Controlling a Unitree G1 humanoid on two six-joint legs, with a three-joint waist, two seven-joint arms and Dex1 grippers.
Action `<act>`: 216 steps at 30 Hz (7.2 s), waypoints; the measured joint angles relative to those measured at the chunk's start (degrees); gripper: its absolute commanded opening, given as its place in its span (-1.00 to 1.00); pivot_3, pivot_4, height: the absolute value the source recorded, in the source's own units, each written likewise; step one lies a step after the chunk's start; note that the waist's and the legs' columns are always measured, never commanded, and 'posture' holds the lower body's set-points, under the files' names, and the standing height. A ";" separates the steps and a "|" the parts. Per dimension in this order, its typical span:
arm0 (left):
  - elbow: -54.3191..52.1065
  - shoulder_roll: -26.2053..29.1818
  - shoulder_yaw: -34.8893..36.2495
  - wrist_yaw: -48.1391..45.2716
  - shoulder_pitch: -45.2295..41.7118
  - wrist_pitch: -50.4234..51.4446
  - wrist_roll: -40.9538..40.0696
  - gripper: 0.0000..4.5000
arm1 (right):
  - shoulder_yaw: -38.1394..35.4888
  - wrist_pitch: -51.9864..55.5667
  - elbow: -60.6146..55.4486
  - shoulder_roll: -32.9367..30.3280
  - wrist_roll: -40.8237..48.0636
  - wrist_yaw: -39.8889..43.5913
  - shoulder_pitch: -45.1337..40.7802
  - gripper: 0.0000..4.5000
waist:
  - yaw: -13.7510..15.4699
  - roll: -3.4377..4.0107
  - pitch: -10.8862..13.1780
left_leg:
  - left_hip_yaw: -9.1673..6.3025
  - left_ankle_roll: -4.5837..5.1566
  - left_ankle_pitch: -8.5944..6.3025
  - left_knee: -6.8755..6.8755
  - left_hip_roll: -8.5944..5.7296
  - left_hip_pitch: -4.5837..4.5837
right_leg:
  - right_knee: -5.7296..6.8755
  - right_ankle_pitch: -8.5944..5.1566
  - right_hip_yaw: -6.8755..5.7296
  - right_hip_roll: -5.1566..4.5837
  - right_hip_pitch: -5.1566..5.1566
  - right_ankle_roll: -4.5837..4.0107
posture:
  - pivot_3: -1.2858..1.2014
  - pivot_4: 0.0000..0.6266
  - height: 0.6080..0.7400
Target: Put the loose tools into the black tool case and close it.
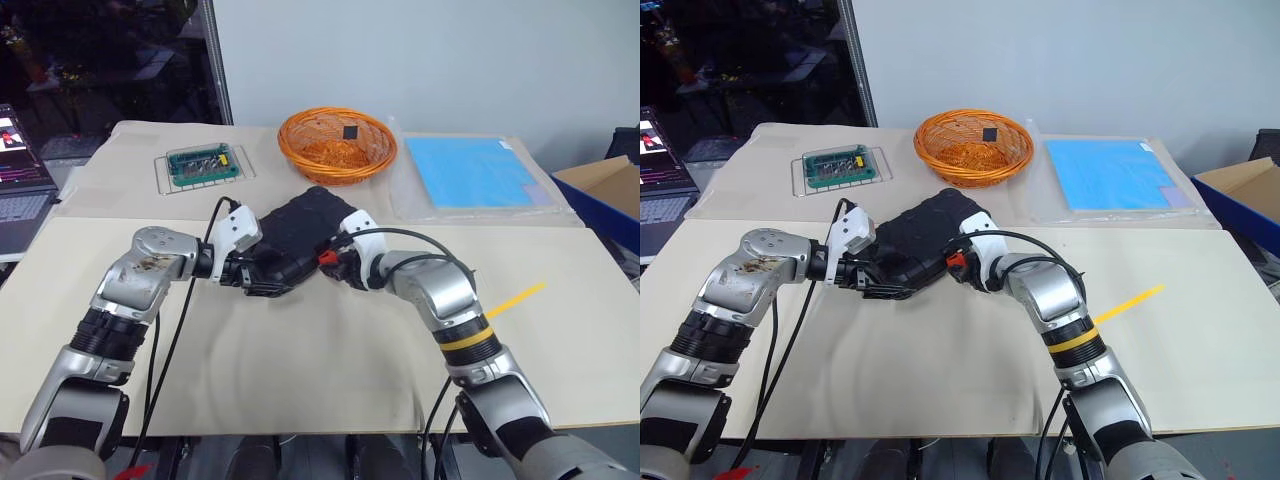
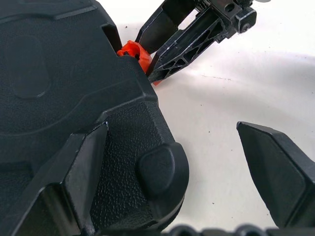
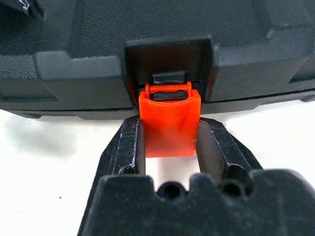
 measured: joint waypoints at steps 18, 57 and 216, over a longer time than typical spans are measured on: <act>-1.16 0.00 1.02 1.15 1.58 -0.11 0.37 1.00 | 0.33 -9.77 3.97 1.10 -2.99 2.62 -0.40 0.25 | -1.29 0.00 0.00 | -0.01 0.00 0.00 0.00 0.01 0.01 | 0.01 0.00 0.01 0.01 0.01 0.00 | 0.03 -0.52 1.00; -3.52 -0.49 1.99 3.06 3.22 1.38 0.41 1.00 | 0.02 -9.77 2.60 1.54 -2.09 3.40 1.78 -0.98 | -1.39 0.01 0.00 | -0.05 0.00 0.00 -0.01 0.01 0.04 | 0.02 0.01 0.00 0.01 0.04 0.00 | 0.03 -0.52 1.00; -23.92 -5.40 22.20 12.93 26.86 6.82 -17.60 1.00 | -12.98 -16.02 -30.18 -8.39 7.37 13.82 22.87 0.17 | -1.27 0.26 -0.15 | 0.59 -0.33 -0.32 -0.54 0.69 0.44 | -0.38 0.10 0.95 0.80 -0.22 -0.30 | 0.03 -0.52 1.00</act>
